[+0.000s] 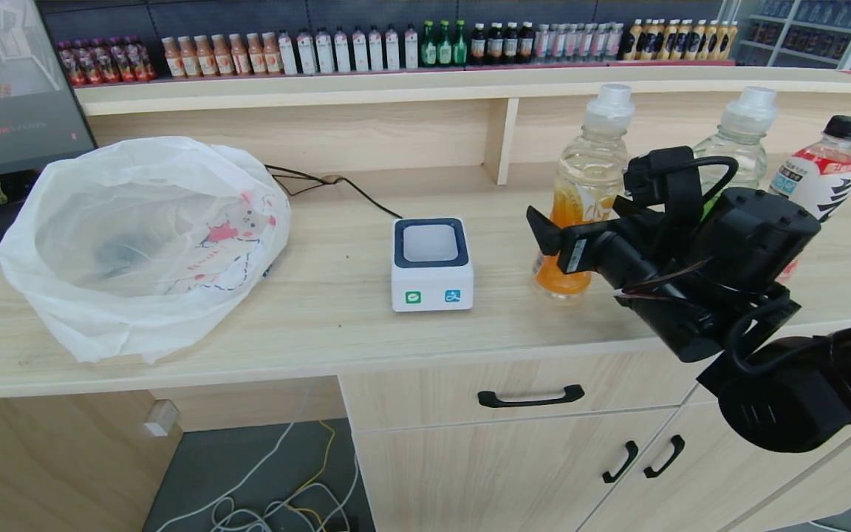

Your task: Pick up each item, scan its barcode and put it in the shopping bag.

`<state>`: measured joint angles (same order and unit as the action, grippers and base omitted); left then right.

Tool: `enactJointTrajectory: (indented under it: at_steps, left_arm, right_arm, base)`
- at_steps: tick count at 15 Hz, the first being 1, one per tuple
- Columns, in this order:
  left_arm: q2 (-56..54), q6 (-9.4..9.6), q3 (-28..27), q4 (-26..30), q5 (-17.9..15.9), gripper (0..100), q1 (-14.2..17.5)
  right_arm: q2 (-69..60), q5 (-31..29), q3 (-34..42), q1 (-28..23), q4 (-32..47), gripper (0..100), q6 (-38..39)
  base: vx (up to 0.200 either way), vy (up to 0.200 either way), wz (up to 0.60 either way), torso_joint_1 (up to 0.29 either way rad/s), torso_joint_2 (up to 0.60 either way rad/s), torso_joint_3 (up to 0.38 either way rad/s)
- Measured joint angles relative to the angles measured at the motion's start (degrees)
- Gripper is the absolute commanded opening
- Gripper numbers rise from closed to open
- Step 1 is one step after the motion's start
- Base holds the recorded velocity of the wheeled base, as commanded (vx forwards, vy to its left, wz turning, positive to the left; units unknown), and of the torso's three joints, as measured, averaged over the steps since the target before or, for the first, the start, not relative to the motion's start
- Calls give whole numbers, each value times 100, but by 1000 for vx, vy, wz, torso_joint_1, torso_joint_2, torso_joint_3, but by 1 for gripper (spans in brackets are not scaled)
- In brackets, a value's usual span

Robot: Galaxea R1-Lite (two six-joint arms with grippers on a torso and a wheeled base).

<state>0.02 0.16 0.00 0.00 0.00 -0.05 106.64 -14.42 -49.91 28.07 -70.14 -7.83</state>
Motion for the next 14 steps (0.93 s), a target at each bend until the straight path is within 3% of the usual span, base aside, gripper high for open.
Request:
enactJointTrajectory:
  at_steps: [6, 7, 14]
  left_arm:
    - [0, 2, 0, 0, 0, 100, 0]
    - [0, 2, 0, 0, 0, 100, 0]
    - [0, 2, 0, 2, 0, 100, 2]
  right_arm:
    - [94, 11, -243, -33, 2, 100, -13]
    - [94, 11, -243, -33, 2, 0, -13]
    - [61, 151, -201, -33, 16, 0, 9]
  base:
    - [0, 0, 0, 0, 0, 0]
    - [0, 0, 0, 0, 0, 0]
    - [0, 0, 0, 0, 0, 0]
